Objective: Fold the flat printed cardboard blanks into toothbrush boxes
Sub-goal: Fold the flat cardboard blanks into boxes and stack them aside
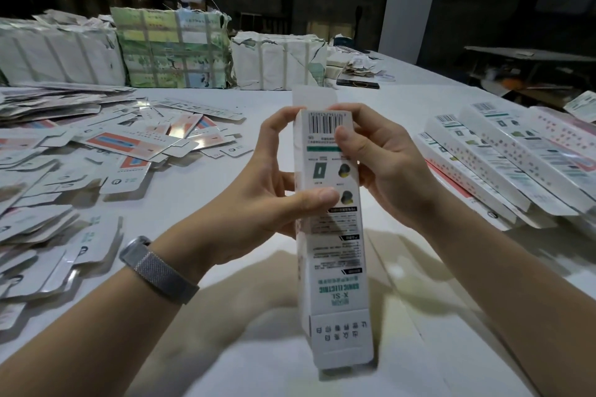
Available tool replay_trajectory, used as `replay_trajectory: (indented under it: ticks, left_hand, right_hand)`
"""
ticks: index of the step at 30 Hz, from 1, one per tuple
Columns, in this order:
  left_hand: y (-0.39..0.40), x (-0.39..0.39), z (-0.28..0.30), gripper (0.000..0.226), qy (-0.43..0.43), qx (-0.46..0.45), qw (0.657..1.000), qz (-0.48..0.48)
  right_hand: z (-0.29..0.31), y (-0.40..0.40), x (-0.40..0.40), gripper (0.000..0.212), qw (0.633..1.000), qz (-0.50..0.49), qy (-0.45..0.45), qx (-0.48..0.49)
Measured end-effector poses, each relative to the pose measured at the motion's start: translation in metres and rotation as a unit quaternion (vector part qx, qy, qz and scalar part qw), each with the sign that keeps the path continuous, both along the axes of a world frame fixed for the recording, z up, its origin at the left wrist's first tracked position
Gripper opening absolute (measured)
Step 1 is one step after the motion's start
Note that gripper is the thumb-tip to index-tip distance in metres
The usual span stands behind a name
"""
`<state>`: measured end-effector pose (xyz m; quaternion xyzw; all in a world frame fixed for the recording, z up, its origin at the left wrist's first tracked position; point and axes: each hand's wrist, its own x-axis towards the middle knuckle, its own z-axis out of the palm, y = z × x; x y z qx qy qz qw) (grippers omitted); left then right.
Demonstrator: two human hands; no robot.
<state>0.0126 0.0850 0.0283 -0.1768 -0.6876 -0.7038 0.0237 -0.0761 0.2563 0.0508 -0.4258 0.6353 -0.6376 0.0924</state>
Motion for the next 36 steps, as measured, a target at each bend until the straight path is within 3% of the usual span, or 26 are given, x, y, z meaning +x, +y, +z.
replay_trajectory:
  ticks: [7,13,16,19,20,22,26,31,36]
  left_hand:
    - [0.005,0.003,-0.001,0.062,-0.027,0.027,0.999,0.008]
    - [0.014,0.004,-0.003,0.083,-0.022,0.032,0.999,0.023]
    - [0.018,0.002,-0.004,0.090,-0.017,0.032,0.999,0.035]
    - [0.015,0.002,-0.003,0.080,-0.016,0.030,0.999,0.034]
    - [0.013,0.002,-0.003,0.077,-0.016,0.026,0.999,0.032]
    - [0.013,0.002,-0.003,0.074,-0.019,0.012,0.999,0.030]
    - [0.015,0.001,-0.004,0.070,-0.024,-0.016,0.999,0.037]
    - [0.010,-0.001,-0.006,0.072,-0.025,-0.040,0.998,0.035]
    - [0.012,0.000,-0.007,0.066,-0.020,-0.055,0.997,0.045]
  right_hand:
    - [-0.003,-0.004,-0.003,0.021,0.999,0.015,-0.015,-0.049]
    - [-0.002,-0.003,-0.008,0.052,0.990,0.006,-0.048,-0.134]
    - [-0.002,-0.004,-0.007,0.039,0.989,0.000,-0.063,-0.131]
    - [0.001,-0.001,-0.006,0.007,0.991,-0.008,-0.073,-0.109]
    - [0.003,0.000,-0.006,0.005,0.991,-0.015,-0.084,-0.103]
    - [0.006,0.000,-0.007,0.018,0.990,-0.027,-0.101,-0.095]
    - [0.002,-0.001,-0.010,0.011,0.989,-0.031,-0.121,-0.077]
    - [0.006,0.001,-0.010,0.018,0.987,0.003,-0.145,-0.072]
    - [0.004,-0.001,-0.010,0.020,0.988,-0.028,-0.139,-0.068]
